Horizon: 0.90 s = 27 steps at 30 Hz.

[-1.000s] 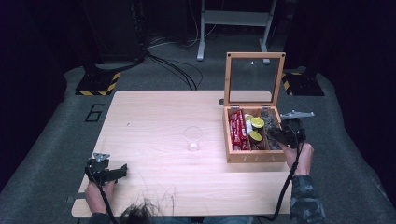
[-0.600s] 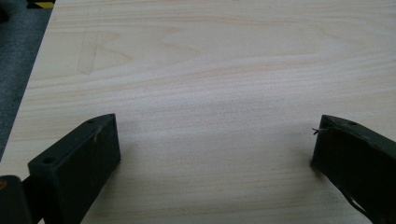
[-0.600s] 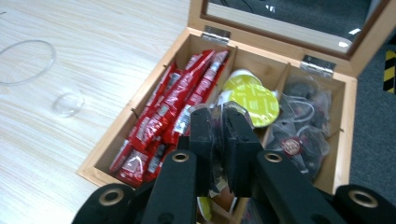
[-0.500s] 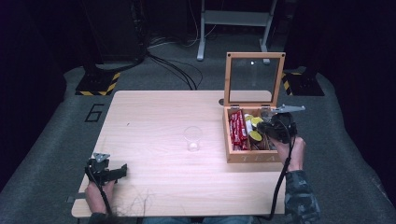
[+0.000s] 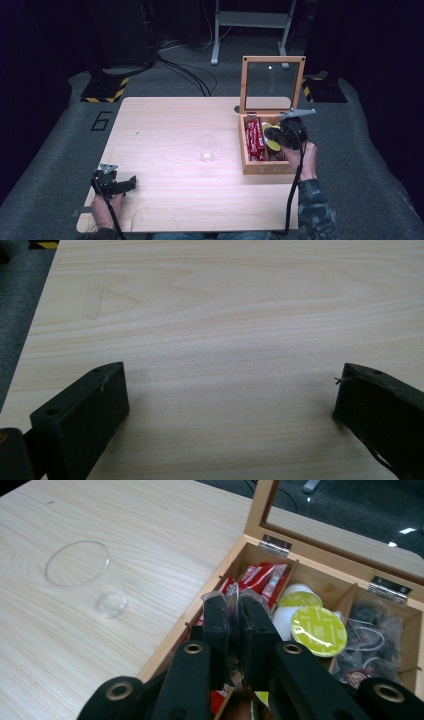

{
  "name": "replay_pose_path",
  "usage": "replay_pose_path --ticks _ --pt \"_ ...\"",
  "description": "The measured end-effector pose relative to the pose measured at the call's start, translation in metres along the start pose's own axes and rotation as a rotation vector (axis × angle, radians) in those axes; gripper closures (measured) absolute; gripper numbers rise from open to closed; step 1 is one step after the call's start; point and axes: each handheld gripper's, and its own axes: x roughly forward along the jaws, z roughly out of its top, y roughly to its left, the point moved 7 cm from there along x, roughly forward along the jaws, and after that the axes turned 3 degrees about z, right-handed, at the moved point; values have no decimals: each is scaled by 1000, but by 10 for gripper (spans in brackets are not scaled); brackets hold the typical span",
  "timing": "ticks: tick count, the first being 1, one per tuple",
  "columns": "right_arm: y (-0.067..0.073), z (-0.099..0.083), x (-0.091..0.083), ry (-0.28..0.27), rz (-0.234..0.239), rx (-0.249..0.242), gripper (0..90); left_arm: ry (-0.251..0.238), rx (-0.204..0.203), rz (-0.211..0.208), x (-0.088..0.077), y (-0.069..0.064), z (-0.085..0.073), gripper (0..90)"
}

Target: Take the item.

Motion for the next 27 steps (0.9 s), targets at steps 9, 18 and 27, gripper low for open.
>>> replay_pose_path --ticks 9,18,27 --pt "14 11 8 -9 39 -34 831 0 0 0 0 0 0 5" --pt "28 21 16 -7 73 -66 831 0 0 0 0 0 0 6" --pt "46 33 26 -4 107 -91 831 0 0 0 0 0 0 5"
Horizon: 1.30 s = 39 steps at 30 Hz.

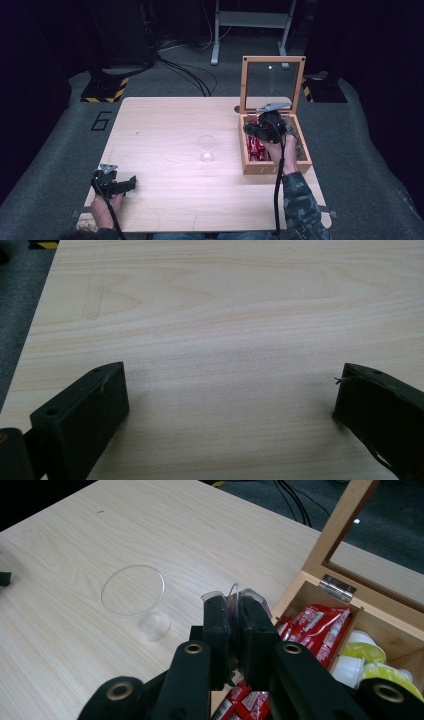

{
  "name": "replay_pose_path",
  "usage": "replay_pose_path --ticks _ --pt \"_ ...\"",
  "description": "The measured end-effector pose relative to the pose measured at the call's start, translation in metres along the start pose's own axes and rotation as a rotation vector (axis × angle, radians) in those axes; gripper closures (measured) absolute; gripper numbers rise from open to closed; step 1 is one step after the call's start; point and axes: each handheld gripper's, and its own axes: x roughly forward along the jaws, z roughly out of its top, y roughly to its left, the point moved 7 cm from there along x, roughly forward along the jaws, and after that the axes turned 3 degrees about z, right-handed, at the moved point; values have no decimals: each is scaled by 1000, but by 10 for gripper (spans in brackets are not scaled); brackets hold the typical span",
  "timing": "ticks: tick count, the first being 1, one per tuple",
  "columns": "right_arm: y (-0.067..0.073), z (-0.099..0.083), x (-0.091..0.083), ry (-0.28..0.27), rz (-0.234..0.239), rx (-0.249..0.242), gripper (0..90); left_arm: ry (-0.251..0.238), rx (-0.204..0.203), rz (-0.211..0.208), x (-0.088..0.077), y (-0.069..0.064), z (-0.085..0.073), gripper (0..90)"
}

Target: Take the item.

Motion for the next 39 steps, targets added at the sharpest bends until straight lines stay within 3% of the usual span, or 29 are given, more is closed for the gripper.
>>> replay_pose_path --ticks 10,20,31,39 --pt "13 13 15 6 39 -32 832 0 0 0 0 0 0 5" --pt "35 28 38 21 95 -60 832 9 12 -1 -1 1 -1 5" --pt "59 38 69 80 159 -85 833 8 12 0 -1 1 -1 6" --pt "70 34 83 124 205 -89 833 8 12 0 -1 1 -1 6"
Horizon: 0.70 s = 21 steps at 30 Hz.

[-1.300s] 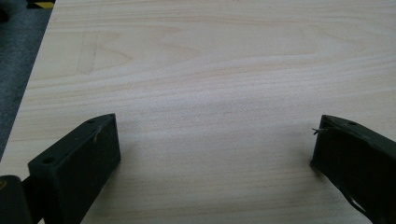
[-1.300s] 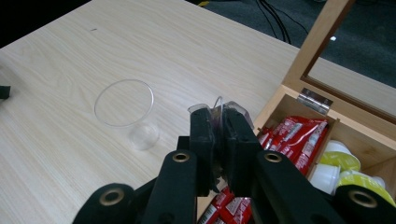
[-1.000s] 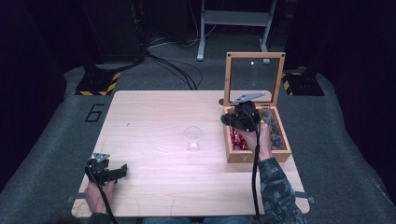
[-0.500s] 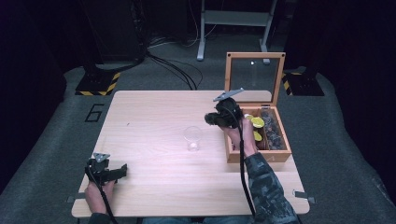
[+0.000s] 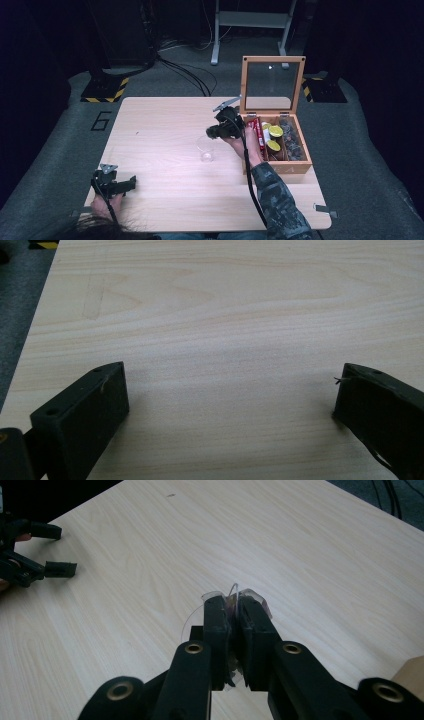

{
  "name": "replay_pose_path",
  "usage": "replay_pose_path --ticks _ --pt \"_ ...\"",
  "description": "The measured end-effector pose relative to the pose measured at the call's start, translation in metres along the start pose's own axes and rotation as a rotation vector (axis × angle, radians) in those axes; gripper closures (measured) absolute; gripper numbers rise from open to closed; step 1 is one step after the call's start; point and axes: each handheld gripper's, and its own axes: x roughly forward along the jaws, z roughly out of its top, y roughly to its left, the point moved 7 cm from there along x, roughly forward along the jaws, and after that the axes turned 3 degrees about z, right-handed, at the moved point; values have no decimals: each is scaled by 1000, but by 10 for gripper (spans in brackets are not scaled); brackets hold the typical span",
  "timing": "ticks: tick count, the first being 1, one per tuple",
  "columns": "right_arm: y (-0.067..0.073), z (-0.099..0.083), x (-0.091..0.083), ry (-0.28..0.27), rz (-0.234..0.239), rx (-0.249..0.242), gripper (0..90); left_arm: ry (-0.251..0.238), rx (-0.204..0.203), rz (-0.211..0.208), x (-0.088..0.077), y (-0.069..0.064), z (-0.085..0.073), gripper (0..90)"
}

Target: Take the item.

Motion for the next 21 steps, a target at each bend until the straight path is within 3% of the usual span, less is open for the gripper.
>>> replay_pose_path --ticks 7,21 --pt "6 -4 17 49 16 -5 833 0 0 0 0 0 0 6" --pt "5 -19 46 122 -16 -12 831 0 -2 0 0 0 0 6"
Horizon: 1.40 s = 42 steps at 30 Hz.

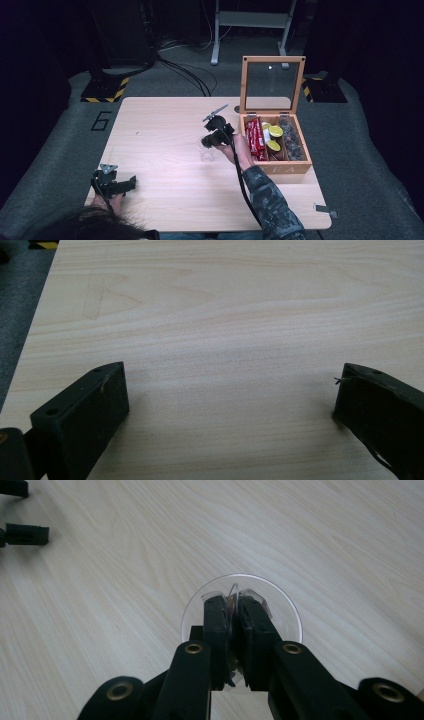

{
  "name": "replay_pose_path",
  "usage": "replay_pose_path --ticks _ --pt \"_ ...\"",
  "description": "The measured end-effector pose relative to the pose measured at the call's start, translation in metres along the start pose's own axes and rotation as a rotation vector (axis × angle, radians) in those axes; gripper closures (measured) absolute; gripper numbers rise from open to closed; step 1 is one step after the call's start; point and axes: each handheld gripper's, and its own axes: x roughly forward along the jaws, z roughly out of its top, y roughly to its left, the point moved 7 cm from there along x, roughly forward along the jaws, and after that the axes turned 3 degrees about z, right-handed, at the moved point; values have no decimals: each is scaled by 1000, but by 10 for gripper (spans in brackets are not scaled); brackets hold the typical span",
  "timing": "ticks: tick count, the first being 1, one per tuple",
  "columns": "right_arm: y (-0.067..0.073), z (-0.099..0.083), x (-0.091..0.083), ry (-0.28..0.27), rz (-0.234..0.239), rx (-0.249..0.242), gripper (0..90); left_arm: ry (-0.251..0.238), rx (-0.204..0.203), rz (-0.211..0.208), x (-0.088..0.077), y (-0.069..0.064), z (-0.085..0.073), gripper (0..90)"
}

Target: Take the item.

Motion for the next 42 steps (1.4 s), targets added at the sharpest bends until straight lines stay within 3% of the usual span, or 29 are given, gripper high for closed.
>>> replay_pose_path --ticks 3,19,26,31,33,36,42 --pt "0 -2 2 11 -7 19 831 0 0 0 0 0 0 6" --pt "1 -6 16 28 -26 8 798 0 1 0 0 0 0 6" --pt "4 -6 10 14 -18 5 610 0 1 0 0 0 0 6" --pt "9 -5 5 -8 -15 12 406 0 1 0 0 0 0 6" --pt "7 -4 3 -31 -23 -6 346 0 1 -1 0 0 0 6" --pt "6 -4 -3 -40 -24 -28 269 0 1 0 0 0 0 6" --pt "6 -5 -15 -72 -25 -16 155 0 1 0 0 0 0 6"
